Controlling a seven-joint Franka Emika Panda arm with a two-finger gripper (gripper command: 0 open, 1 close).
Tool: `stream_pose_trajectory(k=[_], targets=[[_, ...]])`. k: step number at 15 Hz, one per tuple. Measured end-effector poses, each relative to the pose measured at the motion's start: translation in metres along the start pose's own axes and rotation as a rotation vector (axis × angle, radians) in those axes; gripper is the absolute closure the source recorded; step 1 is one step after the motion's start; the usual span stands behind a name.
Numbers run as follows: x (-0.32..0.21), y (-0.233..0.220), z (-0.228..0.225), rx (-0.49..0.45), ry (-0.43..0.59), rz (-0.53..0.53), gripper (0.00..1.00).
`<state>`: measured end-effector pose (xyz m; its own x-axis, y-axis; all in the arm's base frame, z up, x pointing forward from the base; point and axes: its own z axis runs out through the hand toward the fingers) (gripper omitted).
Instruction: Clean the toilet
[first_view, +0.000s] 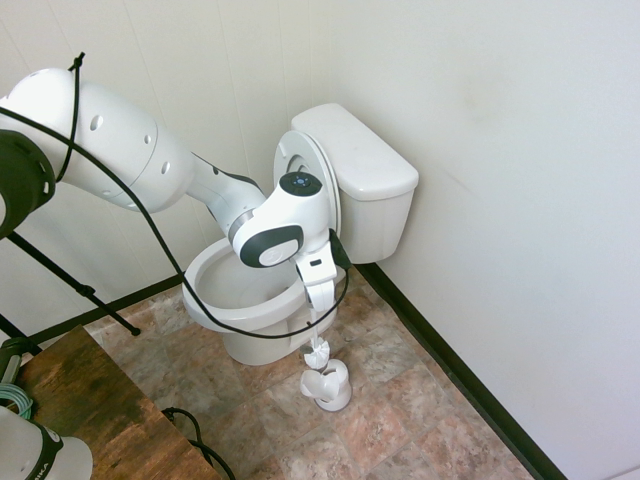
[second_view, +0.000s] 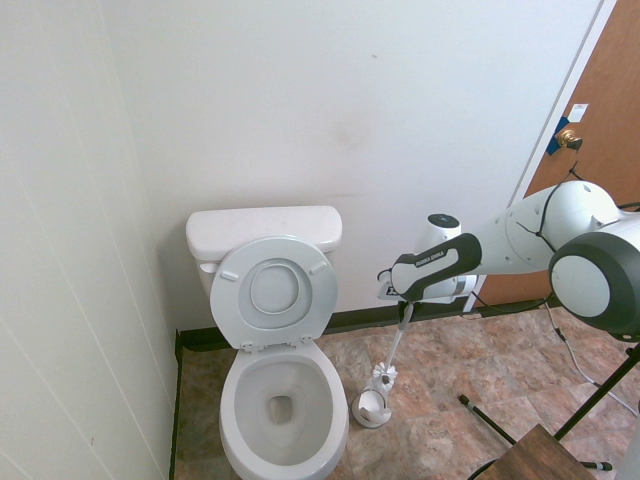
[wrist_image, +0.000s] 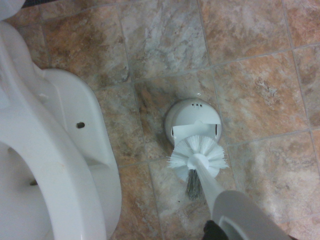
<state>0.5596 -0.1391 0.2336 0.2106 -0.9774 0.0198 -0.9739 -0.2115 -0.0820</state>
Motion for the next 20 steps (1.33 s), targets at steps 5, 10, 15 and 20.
stream_pose_trajectory(k=[5, 10, 15, 20], targets=[[0.008, 0.007, 0.028, 0.000, 0.003, 0.042, 1.00], [0.020, 0.010, 0.081, -0.022, -0.016, 0.077, 1.00], [0.023, 0.003, 0.119, -0.038, -0.039, 0.098, 1.00], [0.039, -0.001, 0.163, -0.049, -0.058, 0.119, 1.00]])
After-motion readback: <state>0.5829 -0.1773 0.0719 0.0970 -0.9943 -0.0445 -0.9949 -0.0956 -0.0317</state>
